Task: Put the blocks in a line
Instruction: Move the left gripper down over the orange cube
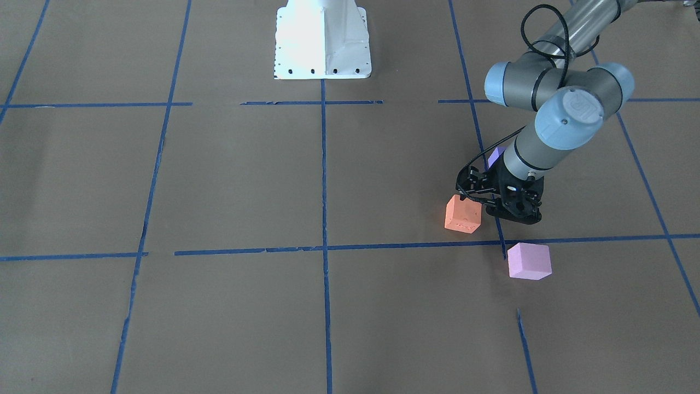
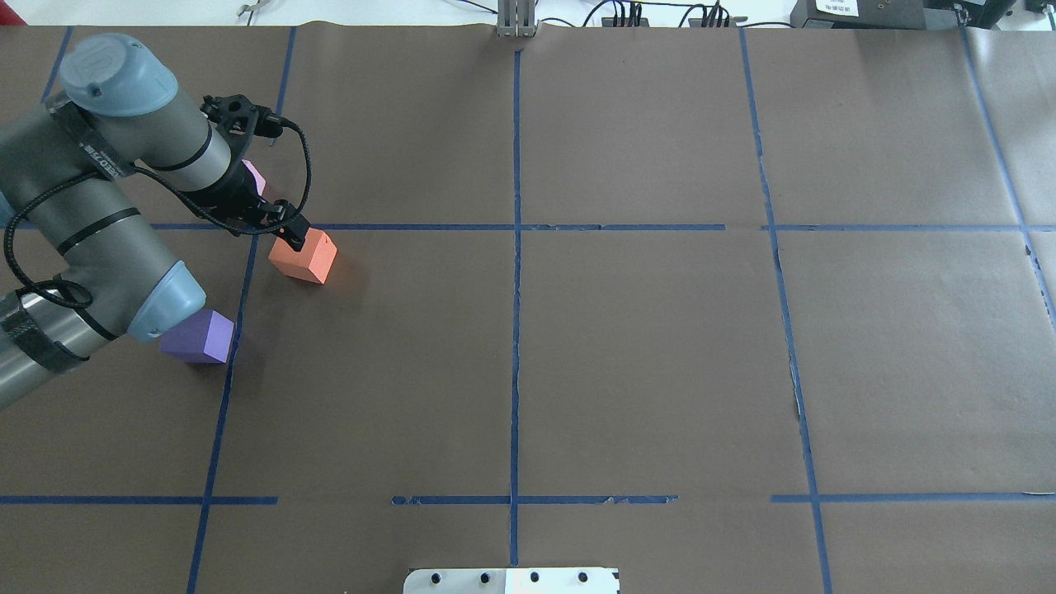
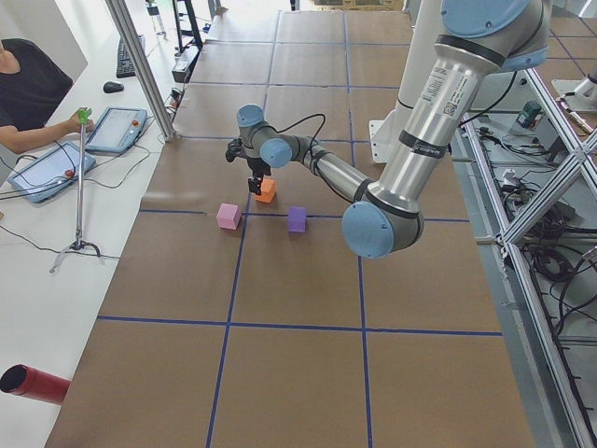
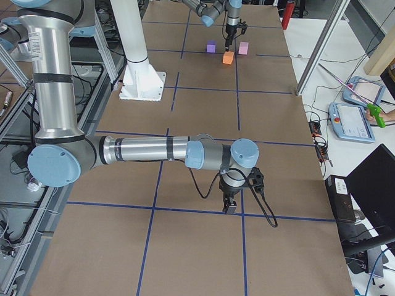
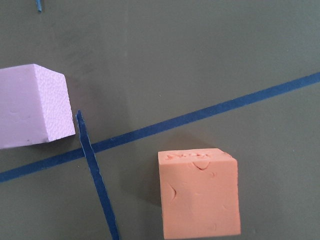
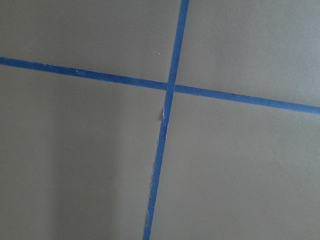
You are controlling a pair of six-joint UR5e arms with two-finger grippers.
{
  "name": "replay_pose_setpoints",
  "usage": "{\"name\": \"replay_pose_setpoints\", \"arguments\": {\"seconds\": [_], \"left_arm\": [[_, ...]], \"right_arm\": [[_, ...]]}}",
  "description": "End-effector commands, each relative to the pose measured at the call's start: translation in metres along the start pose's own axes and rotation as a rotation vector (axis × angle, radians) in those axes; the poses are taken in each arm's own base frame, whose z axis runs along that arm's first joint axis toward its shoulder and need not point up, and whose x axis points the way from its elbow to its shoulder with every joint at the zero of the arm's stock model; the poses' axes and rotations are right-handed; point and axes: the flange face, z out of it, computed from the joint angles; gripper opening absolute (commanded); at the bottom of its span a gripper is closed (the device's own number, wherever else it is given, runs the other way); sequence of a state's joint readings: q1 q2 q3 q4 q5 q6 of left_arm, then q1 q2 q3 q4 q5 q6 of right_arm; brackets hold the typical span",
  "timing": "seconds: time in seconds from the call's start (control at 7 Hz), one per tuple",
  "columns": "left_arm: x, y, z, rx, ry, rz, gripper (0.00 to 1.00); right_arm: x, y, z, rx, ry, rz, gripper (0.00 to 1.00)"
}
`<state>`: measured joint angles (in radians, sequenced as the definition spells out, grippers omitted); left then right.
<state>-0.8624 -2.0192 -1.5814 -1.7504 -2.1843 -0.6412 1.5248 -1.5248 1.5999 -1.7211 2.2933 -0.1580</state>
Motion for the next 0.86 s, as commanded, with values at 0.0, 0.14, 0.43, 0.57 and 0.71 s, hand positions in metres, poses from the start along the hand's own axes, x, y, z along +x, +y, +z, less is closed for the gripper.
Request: {"name": "replay_pose_setpoints", "arguments": {"seconds": [0.0,0.14,0.43,0.57,0.71], "left_arm": [[0.003,0.001,0.008,-0.002,0.007,-0.020,1.00],[0.006,-0.005,0.010,-0.001,0.010,-0.043,1.00],[0.010,-0.006,0.023,0.012,0.030,-0.077,1.00],[0.012,-0.006,0.027,0.009,0.032,-0.079,1.00],[0.014,-0.006,0.031,0.002,0.030,-0.078,1.00]], "right_arm": [[0.000,0.000,0.000,0.000,0.000,0.000,1.00],[0.000,0.000,0.000,0.000,0.000,0.000,1.00],[0.000,0.000,0.000,0.000,0.000,0.000,1.00],[0.000,0.000,0.000,0.000,0.000,0.000,1.00],[0.000,0.000,0.000,0.000,0.000,0.000,1.00]]}}
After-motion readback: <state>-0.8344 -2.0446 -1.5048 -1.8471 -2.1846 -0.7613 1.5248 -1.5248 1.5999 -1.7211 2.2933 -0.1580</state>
